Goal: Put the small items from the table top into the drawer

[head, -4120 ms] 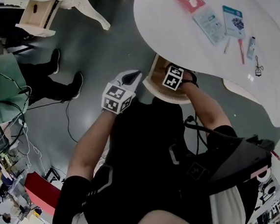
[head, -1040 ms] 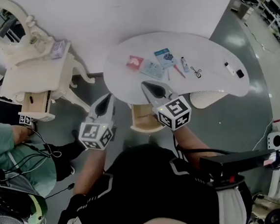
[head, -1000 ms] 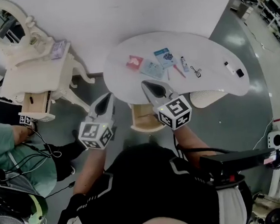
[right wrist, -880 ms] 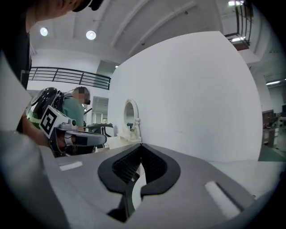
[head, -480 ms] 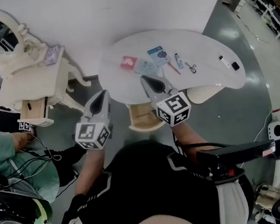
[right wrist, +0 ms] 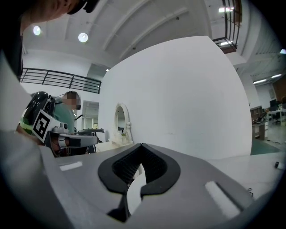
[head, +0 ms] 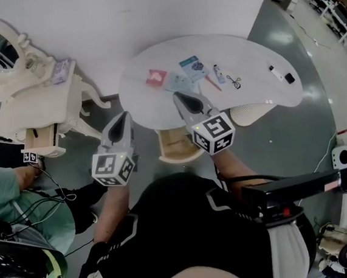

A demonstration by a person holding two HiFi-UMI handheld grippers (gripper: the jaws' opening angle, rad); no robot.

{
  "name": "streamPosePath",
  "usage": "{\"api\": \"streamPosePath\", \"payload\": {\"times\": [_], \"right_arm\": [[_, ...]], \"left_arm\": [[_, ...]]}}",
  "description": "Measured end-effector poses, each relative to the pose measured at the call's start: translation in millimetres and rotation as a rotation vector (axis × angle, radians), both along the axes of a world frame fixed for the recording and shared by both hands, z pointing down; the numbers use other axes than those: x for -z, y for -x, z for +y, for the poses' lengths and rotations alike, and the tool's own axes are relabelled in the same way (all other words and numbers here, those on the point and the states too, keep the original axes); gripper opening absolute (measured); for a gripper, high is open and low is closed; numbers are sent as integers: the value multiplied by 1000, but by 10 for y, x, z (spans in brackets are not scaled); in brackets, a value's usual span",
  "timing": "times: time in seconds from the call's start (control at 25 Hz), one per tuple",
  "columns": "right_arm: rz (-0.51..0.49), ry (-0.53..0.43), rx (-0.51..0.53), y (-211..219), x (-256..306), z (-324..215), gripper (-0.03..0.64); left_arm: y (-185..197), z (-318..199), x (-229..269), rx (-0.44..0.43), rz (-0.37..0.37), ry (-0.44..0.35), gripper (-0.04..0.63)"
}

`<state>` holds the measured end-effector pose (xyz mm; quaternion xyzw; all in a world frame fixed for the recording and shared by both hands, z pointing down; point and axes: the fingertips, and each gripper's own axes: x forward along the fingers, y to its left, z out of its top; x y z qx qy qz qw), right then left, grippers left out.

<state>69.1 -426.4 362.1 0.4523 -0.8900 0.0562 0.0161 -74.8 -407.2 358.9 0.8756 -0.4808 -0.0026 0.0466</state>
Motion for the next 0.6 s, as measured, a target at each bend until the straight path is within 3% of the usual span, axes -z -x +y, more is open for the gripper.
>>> {"api": "streamPosePath", "payload": {"times": [0.6], "right_arm": [[20,-2,11,-40,35,33,0]], "left_arm": [[-36,20,16,8,6,-11,0]]}}
